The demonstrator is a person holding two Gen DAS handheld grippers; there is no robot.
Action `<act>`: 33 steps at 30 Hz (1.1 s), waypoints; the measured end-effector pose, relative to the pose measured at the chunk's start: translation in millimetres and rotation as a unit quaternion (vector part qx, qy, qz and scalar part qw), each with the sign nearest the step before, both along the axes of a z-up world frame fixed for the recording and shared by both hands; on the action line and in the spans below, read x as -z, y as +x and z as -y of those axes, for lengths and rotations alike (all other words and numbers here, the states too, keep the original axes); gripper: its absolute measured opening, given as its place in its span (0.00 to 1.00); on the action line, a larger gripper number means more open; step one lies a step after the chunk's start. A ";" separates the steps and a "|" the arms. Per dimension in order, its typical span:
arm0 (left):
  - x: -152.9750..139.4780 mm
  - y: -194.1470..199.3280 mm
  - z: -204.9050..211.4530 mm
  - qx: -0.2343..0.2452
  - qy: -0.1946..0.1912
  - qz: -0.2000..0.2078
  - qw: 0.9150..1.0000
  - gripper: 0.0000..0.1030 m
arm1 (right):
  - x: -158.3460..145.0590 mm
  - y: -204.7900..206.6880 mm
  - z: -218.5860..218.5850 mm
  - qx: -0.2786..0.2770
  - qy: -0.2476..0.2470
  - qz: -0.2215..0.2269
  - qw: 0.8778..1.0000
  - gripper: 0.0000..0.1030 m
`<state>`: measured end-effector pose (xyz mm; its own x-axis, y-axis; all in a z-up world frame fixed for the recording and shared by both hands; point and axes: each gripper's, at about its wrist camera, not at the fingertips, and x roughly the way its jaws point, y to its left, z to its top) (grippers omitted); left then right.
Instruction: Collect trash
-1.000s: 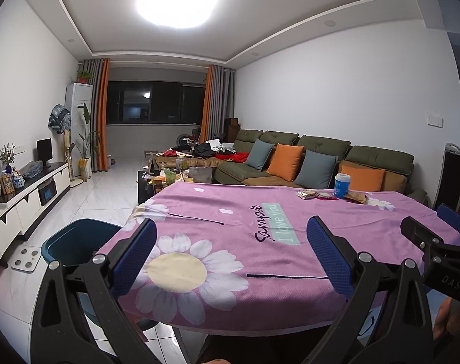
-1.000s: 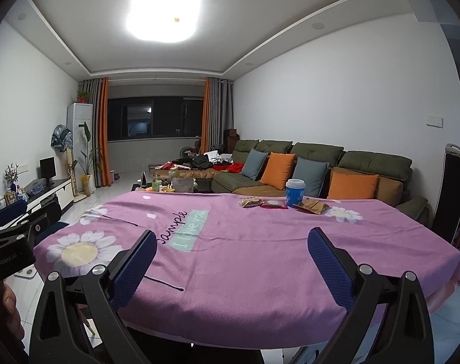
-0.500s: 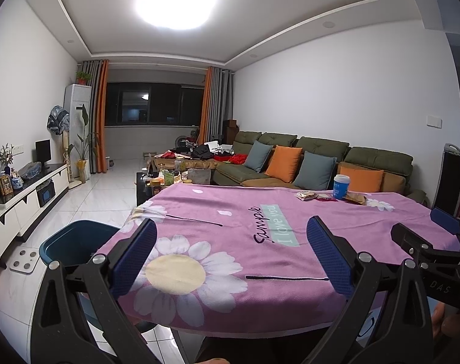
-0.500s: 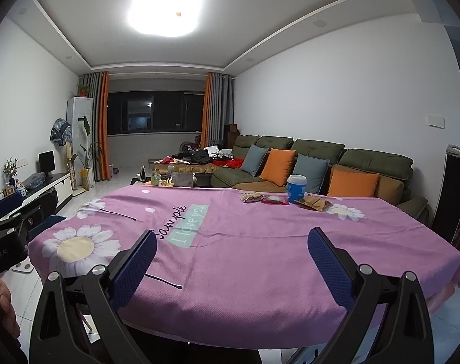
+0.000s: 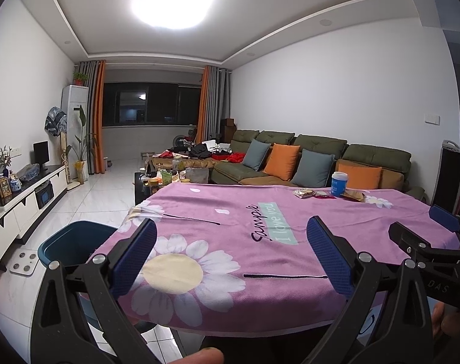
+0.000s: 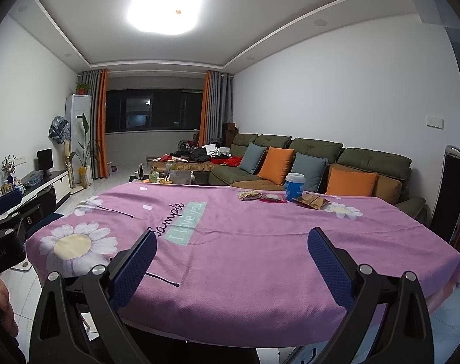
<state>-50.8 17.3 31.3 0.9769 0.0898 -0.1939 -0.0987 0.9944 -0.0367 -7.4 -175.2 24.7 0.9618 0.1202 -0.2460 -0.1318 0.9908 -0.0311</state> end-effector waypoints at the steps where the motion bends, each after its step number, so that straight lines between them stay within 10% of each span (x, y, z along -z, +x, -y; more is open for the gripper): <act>1: -0.2 -0.6 0.2 0.001 0.000 0.000 1.000 0.95 | -0.1 -0.3 -0.3 -0.001 -0.002 0.001 1.000 0.93; 33: -5.2 -10.0 0.3 0.009 -0.003 0.005 1.000 0.95 | -5.7 -1.2 2.8 0.003 -0.006 0.009 1.000 0.93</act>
